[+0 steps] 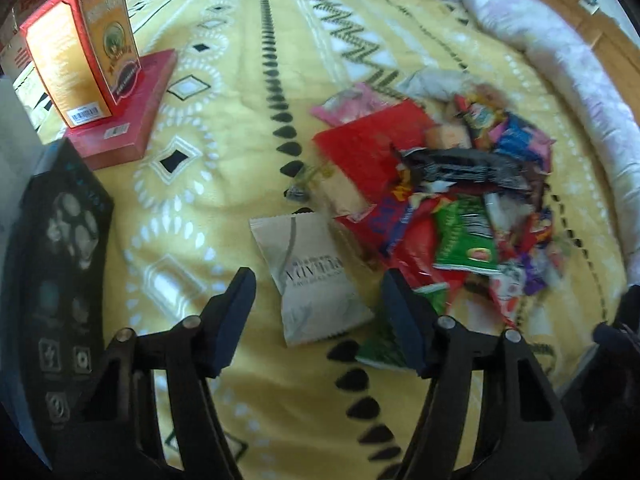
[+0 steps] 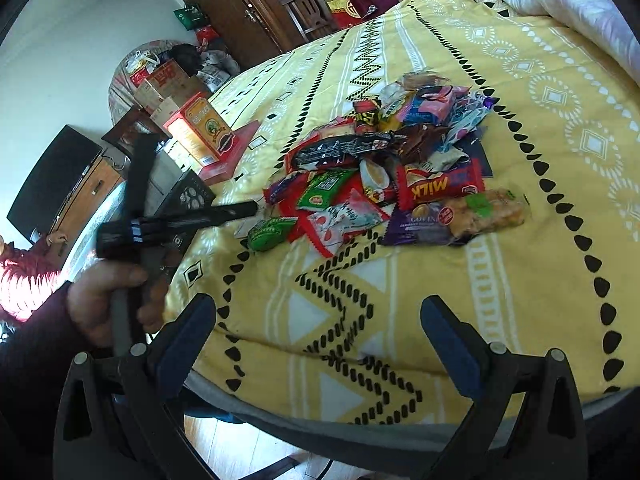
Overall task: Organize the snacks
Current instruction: 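Move both grippers back to the snack pile on the bed, then grasp the white PULADA cake packet with the left gripper, then hold the PULADA packet with the left gripper while the right gripper grasps the pink-and-white printed packet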
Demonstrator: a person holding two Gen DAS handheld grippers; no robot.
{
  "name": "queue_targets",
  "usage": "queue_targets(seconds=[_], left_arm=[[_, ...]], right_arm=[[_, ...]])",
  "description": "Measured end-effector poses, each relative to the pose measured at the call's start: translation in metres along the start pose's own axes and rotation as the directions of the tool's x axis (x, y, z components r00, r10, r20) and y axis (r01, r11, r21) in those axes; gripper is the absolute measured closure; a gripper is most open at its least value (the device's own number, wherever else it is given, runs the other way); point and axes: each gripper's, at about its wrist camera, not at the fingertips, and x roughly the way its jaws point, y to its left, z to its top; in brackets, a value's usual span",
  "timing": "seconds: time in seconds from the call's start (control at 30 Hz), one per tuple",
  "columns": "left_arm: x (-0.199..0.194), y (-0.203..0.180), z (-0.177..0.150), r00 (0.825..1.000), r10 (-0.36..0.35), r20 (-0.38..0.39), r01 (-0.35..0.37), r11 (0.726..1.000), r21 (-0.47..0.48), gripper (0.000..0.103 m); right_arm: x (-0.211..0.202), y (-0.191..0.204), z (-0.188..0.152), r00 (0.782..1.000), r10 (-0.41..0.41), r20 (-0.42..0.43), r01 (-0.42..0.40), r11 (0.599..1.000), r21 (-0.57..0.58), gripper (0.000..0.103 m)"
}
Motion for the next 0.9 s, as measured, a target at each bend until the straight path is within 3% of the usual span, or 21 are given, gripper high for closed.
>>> queue_targets(seconds=[0.1, 0.17, 0.2, 0.27, 0.3, 0.53, 0.73, 0.83, 0.9], left_arm=[[0.013, 0.004, -0.003, 0.999, 0.032, -0.019, -0.032, 0.999, -0.009, 0.037], [0.012, 0.003, -0.008, 0.999, 0.053, 0.006, -0.053, 0.999, 0.007, 0.049], [0.009, 0.002, -0.010, 0.998, 0.056, 0.016, -0.056, 0.998, 0.016, 0.065], [-0.002, 0.005, -0.014, 0.998, 0.053, 0.035, -0.053, 0.999, 0.006, 0.065], [-0.010, 0.007, -0.016, 0.997, 0.049, 0.055, -0.050, 0.999, 0.005, 0.065], [-0.063, 0.008, -0.033, 0.992, -0.036, 0.120, 0.034, 0.999, 0.020, 0.065], [-0.066, 0.008, -0.030, 0.990, -0.068, 0.124, 0.068, 0.998, 0.007, 0.065], [-0.065, 0.011, -0.032, 0.991, -0.063, 0.119, 0.063, 0.998, -0.004, 0.065], [-0.068, 0.011, -0.035, 0.990, -0.065, 0.127, 0.066, 0.998, -0.003, 0.065]], right_arm=[[0.003, 0.001, 0.003, 1.000, 0.002, 0.001, -0.002, 1.000, -0.010, 0.000], [0.005, 0.003, 0.004, 1.000, 0.006, -0.005, -0.006, 1.000, -0.026, 0.000], [0.008, 0.006, 0.005, 1.000, 0.020, -0.011, -0.020, 0.999, -0.037, 0.002], [0.016, 0.010, 0.009, 0.998, 0.054, -0.033, -0.056, 0.997, -0.060, 0.016], [0.019, 0.013, 0.010, 0.998, 0.054, -0.038, -0.057, 0.996, -0.072, 0.017], [0.081, 0.021, 0.051, 0.993, -0.047, -0.107, 0.022, 0.974, -0.224, 0.015], [0.135, 0.011, 0.062, 0.970, -0.115, -0.213, 0.046, 0.951, -0.305, 0.015], [0.135, -0.001, 0.059, 0.973, -0.129, -0.190, 0.071, 0.956, -0.284, 0.034], [0.122, -0.004, 0.059, 0.982, -0.106, -0.157, 0.064, 0.967, -0.247, 0.041]])
